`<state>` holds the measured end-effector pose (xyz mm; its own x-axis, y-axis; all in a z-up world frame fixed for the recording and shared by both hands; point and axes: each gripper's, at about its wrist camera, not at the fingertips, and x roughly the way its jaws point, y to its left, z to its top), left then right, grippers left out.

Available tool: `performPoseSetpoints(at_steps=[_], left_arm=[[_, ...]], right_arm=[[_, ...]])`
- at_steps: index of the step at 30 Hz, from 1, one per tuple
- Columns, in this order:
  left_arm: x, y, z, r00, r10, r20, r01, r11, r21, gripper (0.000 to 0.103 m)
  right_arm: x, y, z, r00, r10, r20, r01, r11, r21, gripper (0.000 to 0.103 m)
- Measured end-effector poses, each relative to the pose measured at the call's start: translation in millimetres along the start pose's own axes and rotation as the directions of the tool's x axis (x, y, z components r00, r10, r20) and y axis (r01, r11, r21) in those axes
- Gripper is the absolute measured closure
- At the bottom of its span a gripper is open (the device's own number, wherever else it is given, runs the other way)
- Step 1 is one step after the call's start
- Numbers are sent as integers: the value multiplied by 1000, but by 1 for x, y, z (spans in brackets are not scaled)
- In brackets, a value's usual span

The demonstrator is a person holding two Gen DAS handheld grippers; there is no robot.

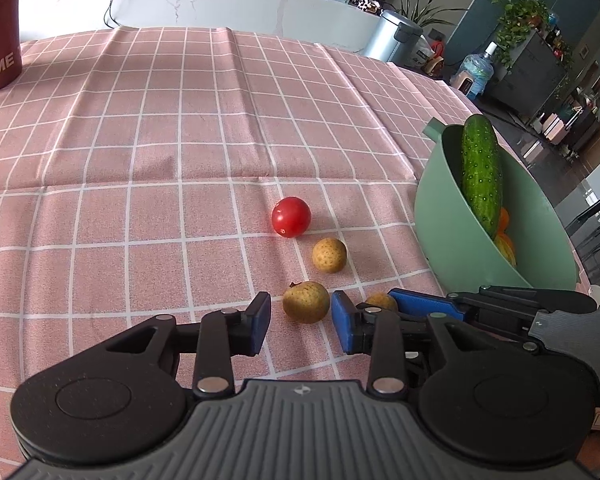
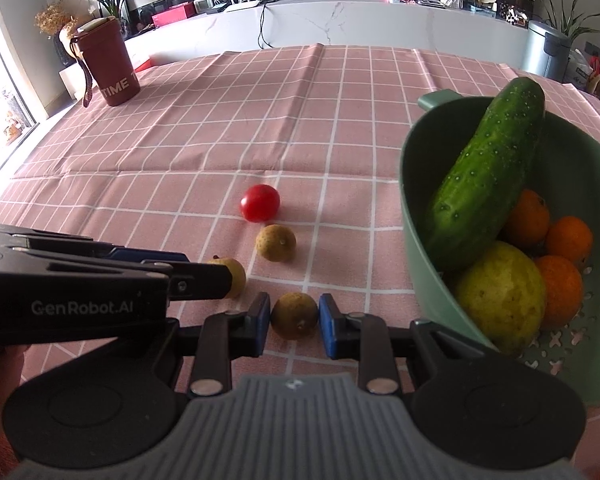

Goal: Organize fruits
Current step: 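Grasp a small brown fruit with the right tool while the left tool grasps another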

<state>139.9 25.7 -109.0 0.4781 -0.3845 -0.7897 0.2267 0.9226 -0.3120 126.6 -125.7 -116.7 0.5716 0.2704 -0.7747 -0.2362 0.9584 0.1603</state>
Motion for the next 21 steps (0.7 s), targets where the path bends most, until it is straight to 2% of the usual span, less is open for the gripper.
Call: performPoseSetpoints(at_steps=[8, 10, 11, 21], left_arm=[[12, -1, 2, 1000, -3, -20, 3, 1000, -6, 63], [12, -1, 1, 1000, -3, -18, 3, 1000, -5, 71], [11, -1, 1, 1000, -6, -17, 6, 1000, -5, 72], [-2, -5, 0, 1000, 15, 18, -14, 1000, -6, 72]], right_arm=[[1, 0, 1, 1000, 5, -5, -5, 1000, 9, 81], [1, -1, 1, 1000, 6, -8, -6, 1000, 13, 81], [1, -1, 1, 1000, 6, -8, -6, 1000, 12, 81], [-2, 0, 0, 1000, 18, 0, -18, 1000, 5, 81]])
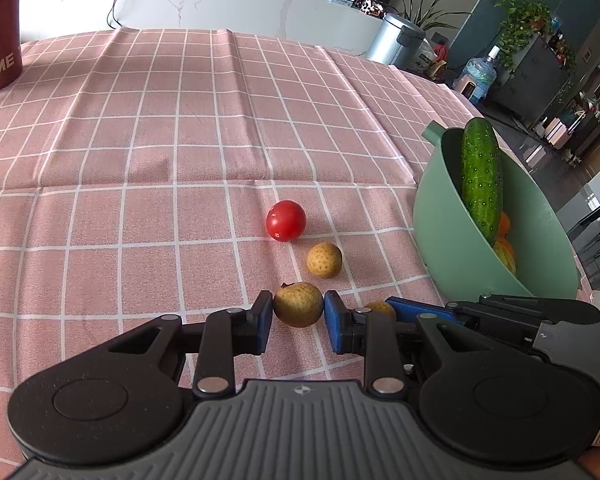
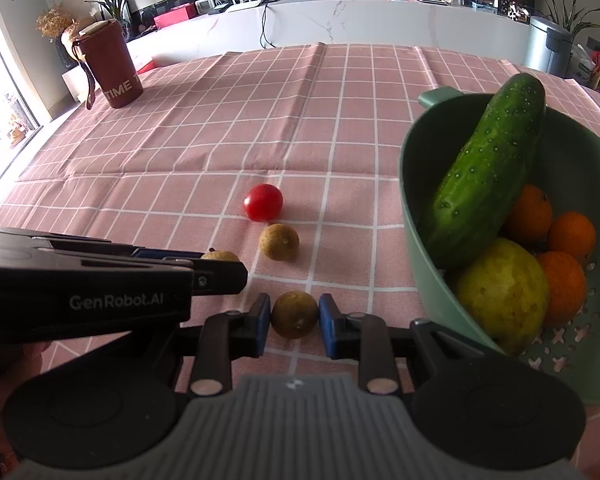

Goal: Organize fruits
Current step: 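Grasp a small brown fruit with the right tool while the left tool grasps another, then carry both small brown fruits into the colander and open both tools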

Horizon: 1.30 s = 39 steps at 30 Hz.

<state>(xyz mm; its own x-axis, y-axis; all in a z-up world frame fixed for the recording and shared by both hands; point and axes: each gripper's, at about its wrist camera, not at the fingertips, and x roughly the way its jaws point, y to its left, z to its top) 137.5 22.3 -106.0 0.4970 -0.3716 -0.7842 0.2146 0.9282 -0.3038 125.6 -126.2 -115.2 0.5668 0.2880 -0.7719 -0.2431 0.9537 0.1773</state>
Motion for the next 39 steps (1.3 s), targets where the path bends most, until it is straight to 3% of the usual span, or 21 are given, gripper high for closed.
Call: performPoseSetpoints(at_steps=[8, 17, 30, 35, 39], left_arm=[[-24, -9, -2, 1000, -1, 28, 1, 1000, 0, 72], [-56, -42, 6, 998, -19, 68, 17, 999, 27, 72], [-63, -132, 17, 990, -121, 67, 106, 974, 199, 72], [-48, -164, 21, 990, -140, 11, 133, 962, 240, 72], [-33, -182, 22, 989, -144, -39, 150, 954, 261, 72]], right_arm=[[-16, 9, -3, 999, 44, -2, -44, 997, -67, 81], [-67, -2, 5, 997, 55, 57, -47, 990, -134, 81], [-122, -84, 23, 998, -4, 67, 12, 993, -121, 81], [-126, -109, 21, 998, -38, 40, 44, 988, -151, 81], [-124, -127, 22, 1000, -23, -6, 21, 983, -182, 81]])
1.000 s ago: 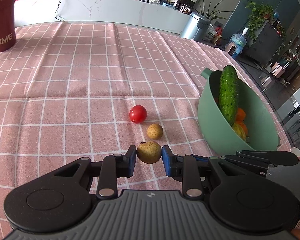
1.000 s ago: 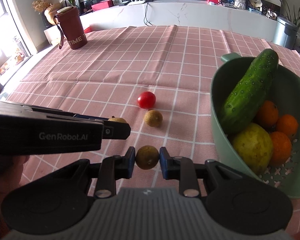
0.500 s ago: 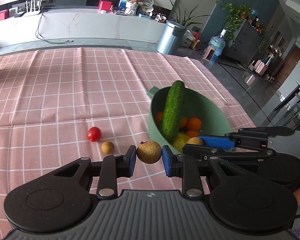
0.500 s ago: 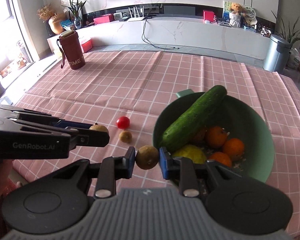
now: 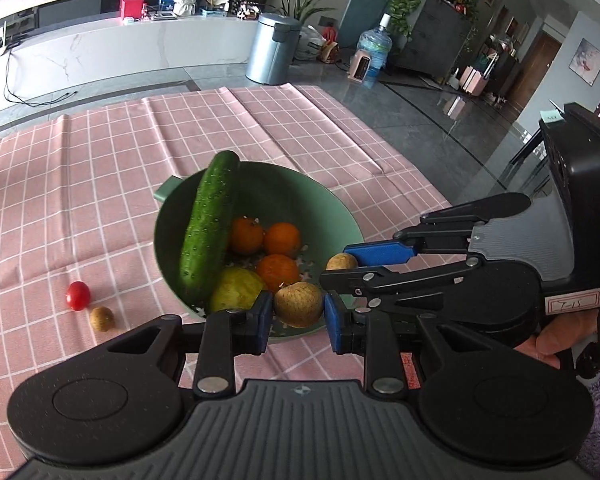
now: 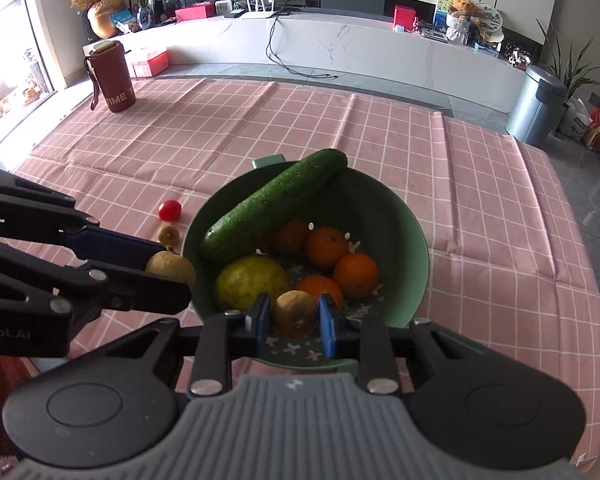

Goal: Organize fruits
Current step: 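Carry both small brown fruits into the colander and open both tools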

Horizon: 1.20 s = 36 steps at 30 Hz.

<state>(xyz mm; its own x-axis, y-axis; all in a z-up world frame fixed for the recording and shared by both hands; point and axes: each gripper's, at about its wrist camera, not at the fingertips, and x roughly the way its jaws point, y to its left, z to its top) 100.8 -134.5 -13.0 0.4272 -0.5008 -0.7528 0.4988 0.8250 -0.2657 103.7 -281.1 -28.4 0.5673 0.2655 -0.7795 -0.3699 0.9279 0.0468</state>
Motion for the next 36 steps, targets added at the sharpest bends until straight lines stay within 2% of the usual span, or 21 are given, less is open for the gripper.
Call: performPoseSetpoints(at_steps=[9, 22, 29, 36], left_arm=[[34, -10, 5, 994, -9, -109, 10, 1000, 9, 72], [82, 2, 11, 972, 11, -235, -19, 999, -33, 72], [98, 5, 10, 958, 45, -282, -58, 998, -36, 72], [102, 5, 10, 955, 52, -290, -62, 998, -26, 71]], right_arm=[[15, -22, 8, 995, 45, -86, -55, 992, -114, 81], [54, -32, 19, 968, 91, -234, -143, 967, -212, 81], [72, -33, 17, 956, 89, -281, -160, 957, -242, 81], [82, -34, 16, 949, 87, -303, -168, 953, -250, 81]])
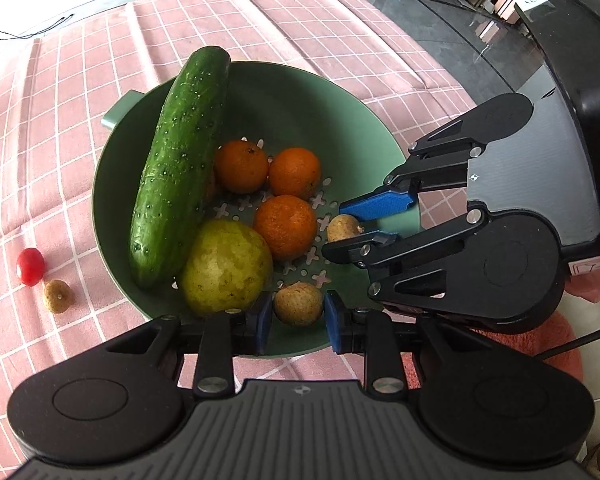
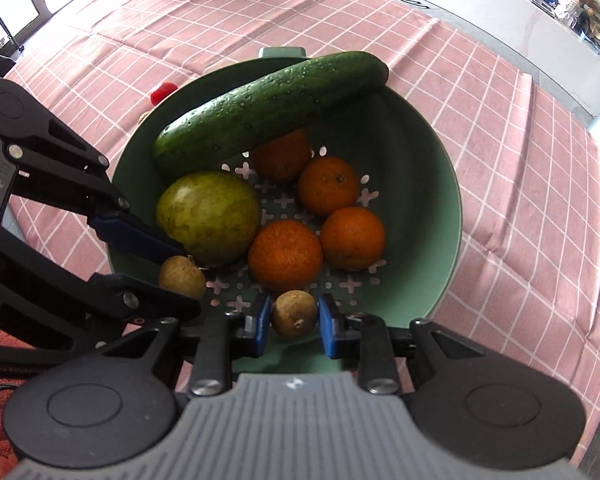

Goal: Organize fruits
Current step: 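Carry both small brown fruits into the colander and open both tools, then grasp the red cherry tomato with the left tool while the right tool grasps a brown fruit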

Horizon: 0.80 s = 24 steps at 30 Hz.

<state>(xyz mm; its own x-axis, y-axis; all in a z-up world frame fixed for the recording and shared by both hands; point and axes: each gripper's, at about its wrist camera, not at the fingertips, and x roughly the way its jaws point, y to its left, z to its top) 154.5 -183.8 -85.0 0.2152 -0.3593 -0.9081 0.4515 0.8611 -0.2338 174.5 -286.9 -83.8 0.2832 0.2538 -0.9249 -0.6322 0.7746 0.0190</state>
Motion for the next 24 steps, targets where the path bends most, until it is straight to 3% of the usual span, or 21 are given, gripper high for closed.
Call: performPoseSetpoints(at_steps=[6, 8, 15, 24], left_arm=[[0, 0, -1, 1000, 8, 7, -8, 1000, -3, 66], [-2, 1, -1, 1000, 7, 12, -7, 1000, -4, 64], [-22, 0, -7, 998, 9, 62, -9, 1000, 10, 46], [-59, 4, -21, 987, -27, 156, 22, 999, 36, 46]], right_arm=[[2, 1, 3, 1000, -9, -7, 9, 1000, -5, 80], [2, 1, 4, 1000, -23, -6, 23, 1000, -5, 75], [-11, 1, 4, 999, -33, 24, 33, 999, -1, 72], [-33, 5, 2, 989, -64, 134, 47, 991, 123, 66]])
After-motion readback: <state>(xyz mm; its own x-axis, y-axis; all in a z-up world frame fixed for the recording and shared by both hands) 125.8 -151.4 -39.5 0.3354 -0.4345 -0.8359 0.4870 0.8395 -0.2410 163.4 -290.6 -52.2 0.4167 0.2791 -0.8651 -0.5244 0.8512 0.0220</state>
